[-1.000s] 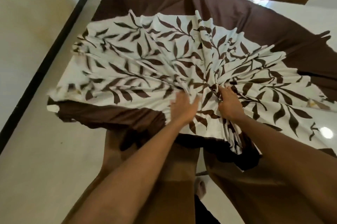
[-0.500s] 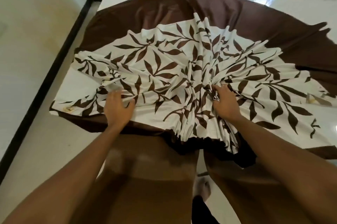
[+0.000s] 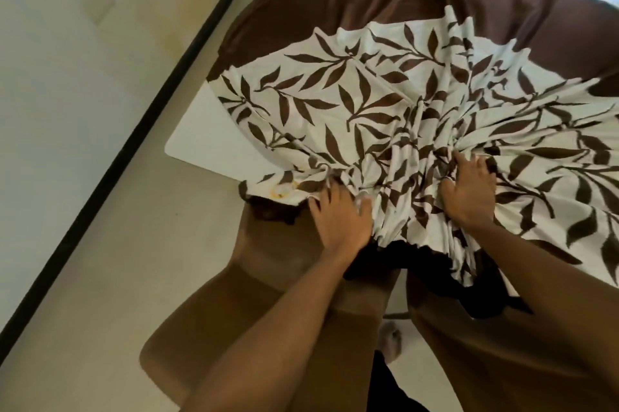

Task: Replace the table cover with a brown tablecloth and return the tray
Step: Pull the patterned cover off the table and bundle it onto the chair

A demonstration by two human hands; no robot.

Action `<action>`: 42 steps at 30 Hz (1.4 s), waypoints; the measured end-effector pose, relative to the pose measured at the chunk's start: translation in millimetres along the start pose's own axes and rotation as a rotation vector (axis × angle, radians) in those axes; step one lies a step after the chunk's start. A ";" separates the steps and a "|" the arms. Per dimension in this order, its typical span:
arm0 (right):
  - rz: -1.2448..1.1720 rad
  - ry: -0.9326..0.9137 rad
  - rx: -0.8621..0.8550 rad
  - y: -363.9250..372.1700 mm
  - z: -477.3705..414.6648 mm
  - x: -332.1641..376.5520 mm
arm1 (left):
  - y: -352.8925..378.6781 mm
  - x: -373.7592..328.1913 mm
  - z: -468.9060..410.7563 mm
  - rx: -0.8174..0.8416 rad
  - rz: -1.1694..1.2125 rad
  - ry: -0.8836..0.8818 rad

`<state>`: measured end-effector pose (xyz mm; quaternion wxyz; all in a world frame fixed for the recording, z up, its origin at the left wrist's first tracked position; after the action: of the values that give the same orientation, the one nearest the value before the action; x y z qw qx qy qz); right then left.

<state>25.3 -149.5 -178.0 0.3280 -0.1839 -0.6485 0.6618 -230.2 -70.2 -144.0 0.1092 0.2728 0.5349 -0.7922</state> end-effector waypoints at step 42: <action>-0.751 0.070 0.168 -41.9 -218.6 39.4 | 52.8 -211.5 -228.0 0.464 0.843 0.129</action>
<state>151.4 35.9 -149.8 0.5836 0.0713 -0.6027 0.5396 41.3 90.1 -133.2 0.3234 0.5314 0.1927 -0.7589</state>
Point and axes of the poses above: each hand's wrist, its own z-axis away from the middle knuckle, its own y-axis out of the palm, x = y × z, the point moved 5 cm from there along -z, towards the middle knuckle, and after that the axes turned 12 degrees about z, right-handed, at the moved point
